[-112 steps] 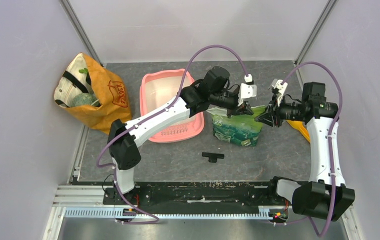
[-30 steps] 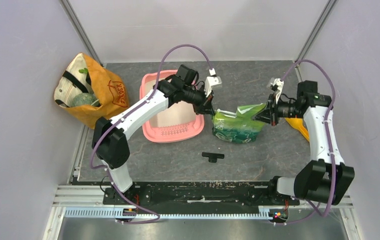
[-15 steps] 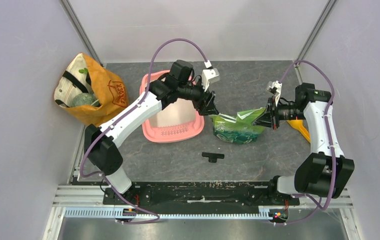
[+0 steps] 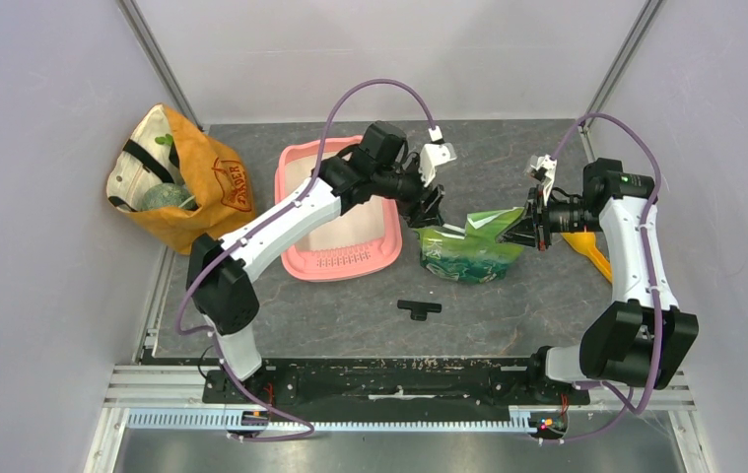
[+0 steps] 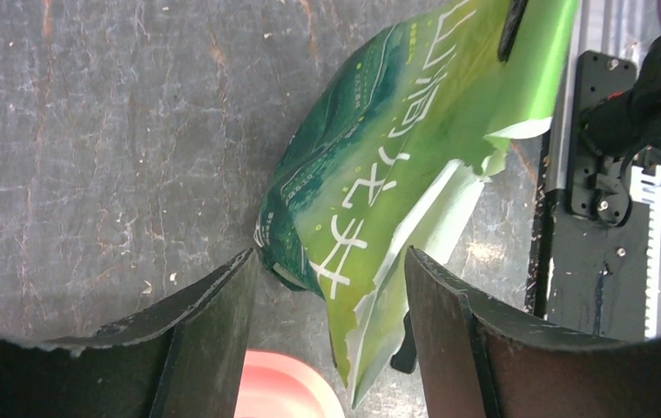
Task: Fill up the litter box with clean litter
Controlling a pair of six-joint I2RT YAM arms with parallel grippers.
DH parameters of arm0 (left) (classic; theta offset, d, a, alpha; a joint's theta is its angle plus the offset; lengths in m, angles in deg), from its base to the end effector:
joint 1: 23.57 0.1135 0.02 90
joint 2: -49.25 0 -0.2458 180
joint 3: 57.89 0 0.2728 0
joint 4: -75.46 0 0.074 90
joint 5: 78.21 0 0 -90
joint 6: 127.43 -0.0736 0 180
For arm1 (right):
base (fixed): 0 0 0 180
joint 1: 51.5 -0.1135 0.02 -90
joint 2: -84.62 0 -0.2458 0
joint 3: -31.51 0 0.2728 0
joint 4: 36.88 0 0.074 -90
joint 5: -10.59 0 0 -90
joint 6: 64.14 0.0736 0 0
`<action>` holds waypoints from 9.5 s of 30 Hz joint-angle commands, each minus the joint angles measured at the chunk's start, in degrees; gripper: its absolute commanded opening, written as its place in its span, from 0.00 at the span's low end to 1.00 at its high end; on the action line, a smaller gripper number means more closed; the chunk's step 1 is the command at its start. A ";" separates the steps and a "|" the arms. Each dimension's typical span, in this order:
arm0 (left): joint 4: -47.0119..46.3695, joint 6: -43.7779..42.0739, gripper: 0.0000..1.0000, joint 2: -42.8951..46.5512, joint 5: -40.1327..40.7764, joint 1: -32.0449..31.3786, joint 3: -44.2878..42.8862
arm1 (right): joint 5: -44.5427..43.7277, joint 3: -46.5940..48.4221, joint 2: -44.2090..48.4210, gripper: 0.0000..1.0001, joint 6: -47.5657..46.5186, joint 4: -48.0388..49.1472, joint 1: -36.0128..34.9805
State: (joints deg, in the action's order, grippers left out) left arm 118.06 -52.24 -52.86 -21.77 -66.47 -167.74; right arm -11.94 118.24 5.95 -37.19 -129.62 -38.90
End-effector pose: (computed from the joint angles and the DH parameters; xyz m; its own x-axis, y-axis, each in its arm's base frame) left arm 0.3041 -0.3381 0.3132 -0.1749 0.4533 -0.8741 0.9767 0.1922 -0.0957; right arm 0.2601 0.0115 0.2910 -0.4404 -0.2515 -0.8618 -0.8662 0.3716 0.3342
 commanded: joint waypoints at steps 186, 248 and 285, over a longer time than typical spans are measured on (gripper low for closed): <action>-8.57 31.04 0.92 8.92 -8.60 21.08 -11.75 | -22.11 46.84 -26.05 0.16 34.56 8.07 17.97; 8.67 -10.92 0.02 7.26 11.40 5.37 -19.18 | -16.41 37.32 3.38 0.97 81.79 34.12 -6.11; 19.65 -18.39 0.87 11.64 6.20 6.92 -21.67 | -20.40 42.82 -4.76 0.00 69.46 15.07 -16.26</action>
State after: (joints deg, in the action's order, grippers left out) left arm 135.08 -89.49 -41.03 0.59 -67.23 -181.20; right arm -33.30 159.86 0.96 30.35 -116.94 -55.16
